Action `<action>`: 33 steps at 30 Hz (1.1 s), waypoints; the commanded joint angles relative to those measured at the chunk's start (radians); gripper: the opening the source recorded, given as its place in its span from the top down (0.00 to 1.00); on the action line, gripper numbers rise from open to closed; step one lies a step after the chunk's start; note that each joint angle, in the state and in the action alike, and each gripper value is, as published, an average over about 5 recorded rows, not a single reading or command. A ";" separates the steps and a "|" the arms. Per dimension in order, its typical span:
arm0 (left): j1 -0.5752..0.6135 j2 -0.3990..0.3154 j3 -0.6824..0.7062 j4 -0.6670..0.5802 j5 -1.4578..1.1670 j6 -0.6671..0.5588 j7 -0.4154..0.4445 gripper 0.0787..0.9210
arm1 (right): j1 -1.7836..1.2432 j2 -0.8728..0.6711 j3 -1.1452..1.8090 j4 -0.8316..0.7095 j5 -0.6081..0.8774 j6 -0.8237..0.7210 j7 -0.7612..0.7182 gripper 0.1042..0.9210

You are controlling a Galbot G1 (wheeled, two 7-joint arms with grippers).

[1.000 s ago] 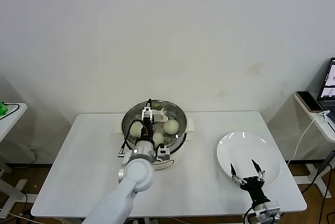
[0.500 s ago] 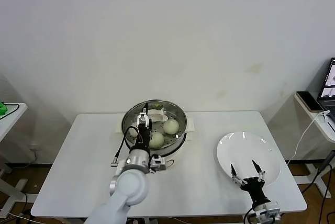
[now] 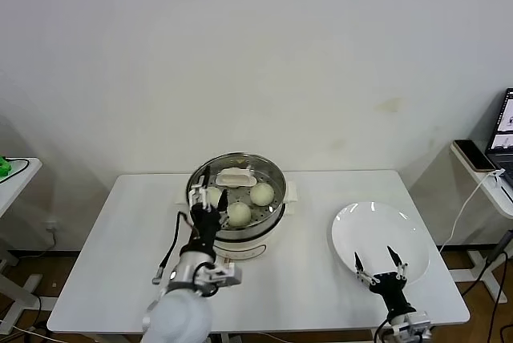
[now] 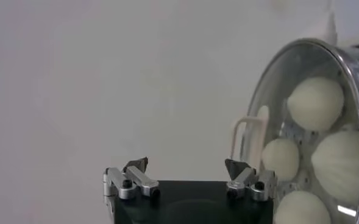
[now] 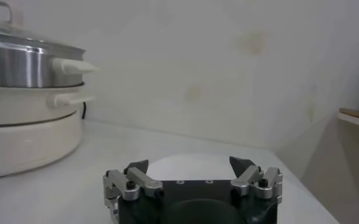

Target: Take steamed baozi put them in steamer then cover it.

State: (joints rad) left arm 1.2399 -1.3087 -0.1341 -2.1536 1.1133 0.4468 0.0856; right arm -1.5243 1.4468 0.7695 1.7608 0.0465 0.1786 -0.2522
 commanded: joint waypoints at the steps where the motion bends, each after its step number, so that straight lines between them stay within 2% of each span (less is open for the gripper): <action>1: 0.286 -0.017 -0.290 -0.070 -0.780 -0.288 -0.258 0.12 | -0.016 -0.020 -0.007 0.023 0.023 0.016 0.010 0.12; 5: 0.396 -0.014 -0.408 0.003 -1.120 -0.494 -0.279 0.12 | -0.037 -0.032 -0.017 0.055 0.043 0.023 0.019 0.12; 10: 0.528 -0.028 -0.483 0.059 -1.250 -0.693 -0.260 0.12 | -0.077 -0.042 -0.019 0.104 0.057 0.014 0.033 0.12; 25: 0.709 -0.039 -0.531 0.088 -1.279 -0.687 -0.257 0.12 | -0.166 -0.063 -0.012 0.190 0.065 -0.086 0.059 0.12; 33: 0.743 -0.041 -0.531 0.127 -1.277 -0.679 -0.267 0.12 | -0.192 -0.059 -0.027 0.213 0.045 -0.116 0.077 0.12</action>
State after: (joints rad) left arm 1.8871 -1.3453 -0.6248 -2.0682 -0.0915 -0.1893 -0.1643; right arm -1.6766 1.3882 0.7522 1.9306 0.1034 0.1053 -0.1901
